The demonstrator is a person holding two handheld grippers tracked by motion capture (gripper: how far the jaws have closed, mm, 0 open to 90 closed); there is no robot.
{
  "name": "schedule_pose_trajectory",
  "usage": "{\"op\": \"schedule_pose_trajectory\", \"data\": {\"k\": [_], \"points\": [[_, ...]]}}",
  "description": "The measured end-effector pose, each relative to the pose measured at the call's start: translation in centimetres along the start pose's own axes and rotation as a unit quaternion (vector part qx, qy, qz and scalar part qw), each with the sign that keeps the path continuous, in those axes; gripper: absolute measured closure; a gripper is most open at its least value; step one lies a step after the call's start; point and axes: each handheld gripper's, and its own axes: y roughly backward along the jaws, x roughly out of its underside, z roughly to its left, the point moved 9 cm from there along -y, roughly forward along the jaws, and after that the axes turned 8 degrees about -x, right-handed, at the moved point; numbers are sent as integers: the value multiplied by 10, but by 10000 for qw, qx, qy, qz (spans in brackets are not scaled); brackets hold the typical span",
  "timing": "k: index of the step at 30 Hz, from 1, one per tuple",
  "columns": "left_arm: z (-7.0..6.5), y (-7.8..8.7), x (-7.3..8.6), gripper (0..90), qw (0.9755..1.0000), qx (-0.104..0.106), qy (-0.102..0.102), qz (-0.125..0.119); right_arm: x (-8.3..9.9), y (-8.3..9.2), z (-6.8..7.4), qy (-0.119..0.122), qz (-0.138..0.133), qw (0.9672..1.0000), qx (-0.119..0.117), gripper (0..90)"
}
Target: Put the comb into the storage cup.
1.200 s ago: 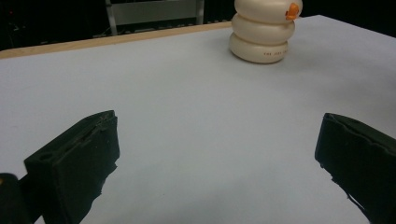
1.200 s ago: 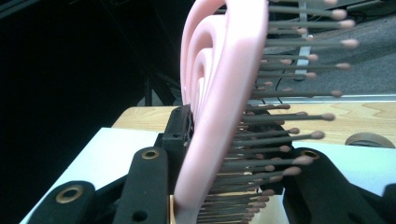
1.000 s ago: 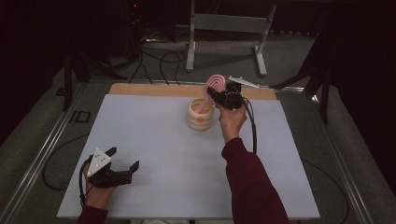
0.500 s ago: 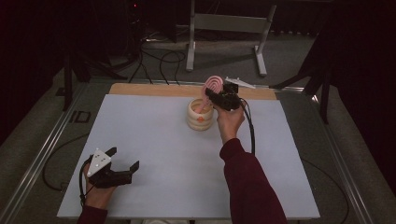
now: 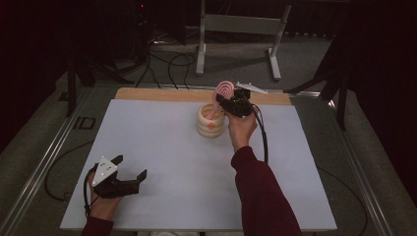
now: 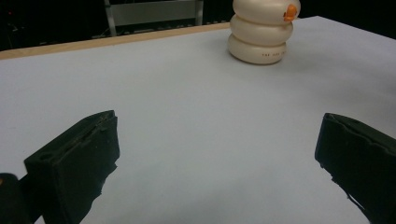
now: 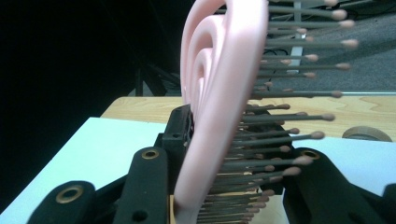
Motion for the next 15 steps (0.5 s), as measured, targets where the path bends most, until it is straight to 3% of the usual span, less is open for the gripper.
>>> {"op": "schedule_pose_trajectory", "data": {"k": [15], "points": [[0,0,0,7,10000,7,-5,11,5,-6,2,-20,41,10000,50,634]]}}
